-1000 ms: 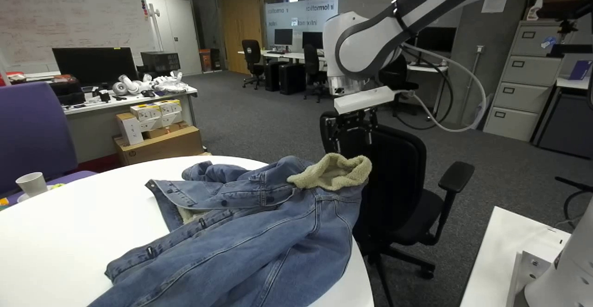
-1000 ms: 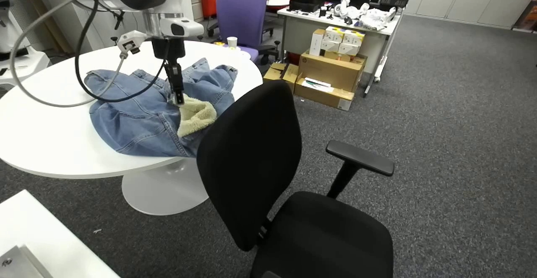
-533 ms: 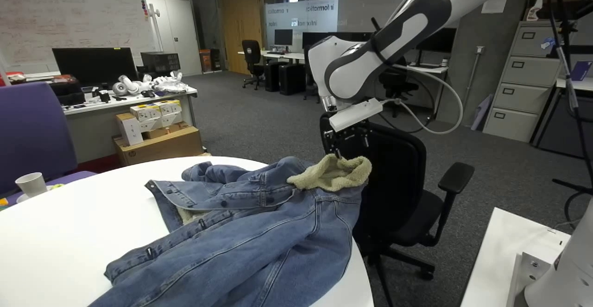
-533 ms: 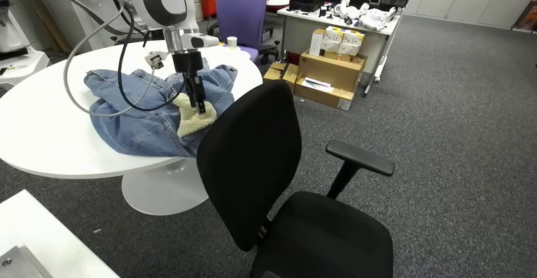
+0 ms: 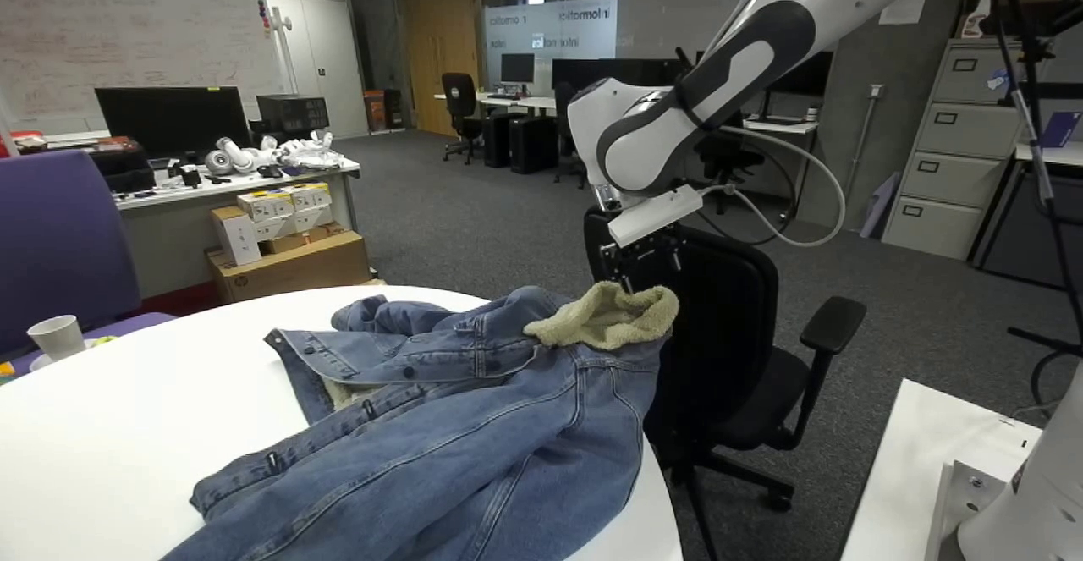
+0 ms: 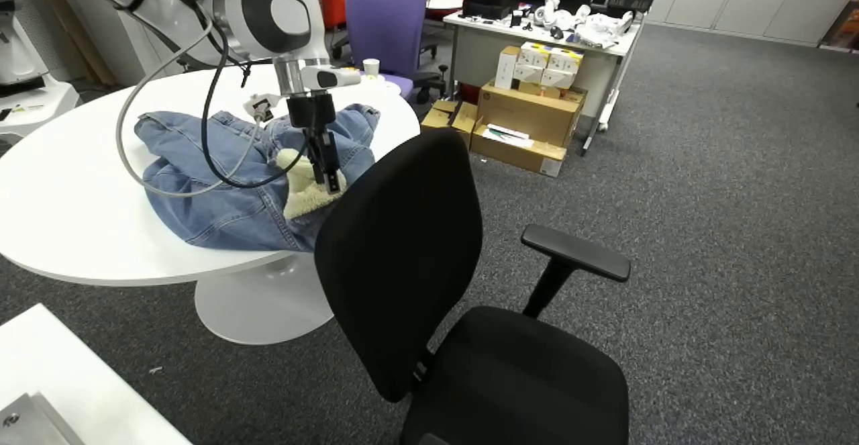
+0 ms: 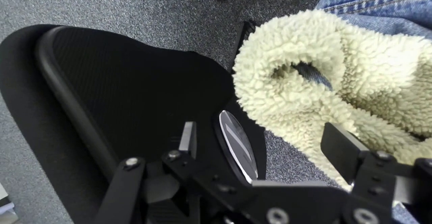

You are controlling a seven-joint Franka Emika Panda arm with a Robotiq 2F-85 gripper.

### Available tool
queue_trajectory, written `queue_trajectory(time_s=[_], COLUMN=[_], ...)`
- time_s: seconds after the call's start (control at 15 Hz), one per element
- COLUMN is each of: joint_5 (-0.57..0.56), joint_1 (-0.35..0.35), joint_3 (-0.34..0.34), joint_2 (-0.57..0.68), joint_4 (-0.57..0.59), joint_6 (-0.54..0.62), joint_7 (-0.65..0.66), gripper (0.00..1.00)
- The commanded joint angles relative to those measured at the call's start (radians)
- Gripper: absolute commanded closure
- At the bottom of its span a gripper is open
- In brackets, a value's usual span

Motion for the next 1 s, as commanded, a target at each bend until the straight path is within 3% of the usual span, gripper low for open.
queue_trajectory(time_s=[0.0,0.93], joint_5=[0.003,-0.001], joint_1=[0.03,0.063], joint_3=[-0.005,-0.01], joint_2=[-0.021,0.017], joint_4=[-0.01,-0.022], joint_6=[-0.02,-0.015], joint_7=[-0.004,-0.005], gripper=[0.0,0.0])
